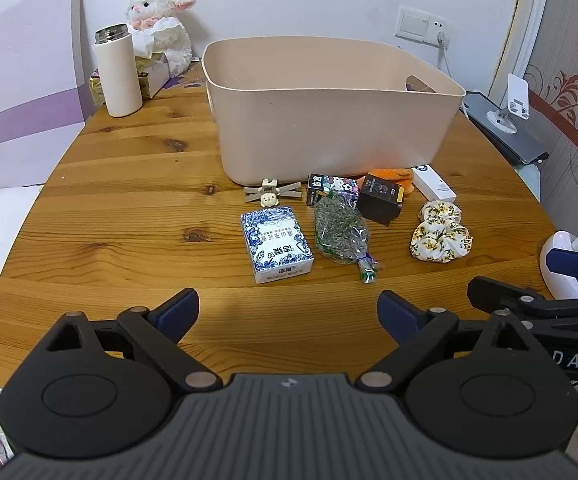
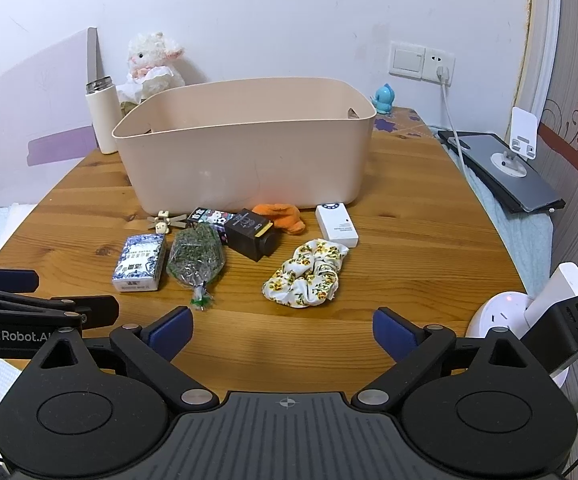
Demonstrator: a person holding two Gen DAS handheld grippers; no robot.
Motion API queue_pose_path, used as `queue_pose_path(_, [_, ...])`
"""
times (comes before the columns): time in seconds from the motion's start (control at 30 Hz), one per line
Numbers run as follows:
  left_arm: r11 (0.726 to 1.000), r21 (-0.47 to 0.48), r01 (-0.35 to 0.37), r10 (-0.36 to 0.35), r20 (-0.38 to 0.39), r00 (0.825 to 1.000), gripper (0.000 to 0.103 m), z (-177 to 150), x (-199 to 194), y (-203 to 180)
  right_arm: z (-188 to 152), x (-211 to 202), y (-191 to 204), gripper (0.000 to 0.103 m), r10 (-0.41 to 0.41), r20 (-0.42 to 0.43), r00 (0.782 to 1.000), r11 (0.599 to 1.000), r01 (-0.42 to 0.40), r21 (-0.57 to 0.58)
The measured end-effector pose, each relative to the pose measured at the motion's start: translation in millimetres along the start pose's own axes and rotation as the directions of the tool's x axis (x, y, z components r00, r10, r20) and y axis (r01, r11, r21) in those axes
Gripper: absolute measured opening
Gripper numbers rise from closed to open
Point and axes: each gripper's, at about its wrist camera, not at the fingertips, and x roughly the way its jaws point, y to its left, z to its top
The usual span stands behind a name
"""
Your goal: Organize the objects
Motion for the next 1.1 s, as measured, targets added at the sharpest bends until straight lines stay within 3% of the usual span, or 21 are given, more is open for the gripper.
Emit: queue_pose_path(1.1, [1.000, 0.008, -0.014, 0.014, -0.047, 0.999, 0.096, 13.4, 37.0, -1.6, 11.2, 37.8, -9.3, 0.098, 0.008, -0.061, 0.998, 1.000, -0.007, 0.012])
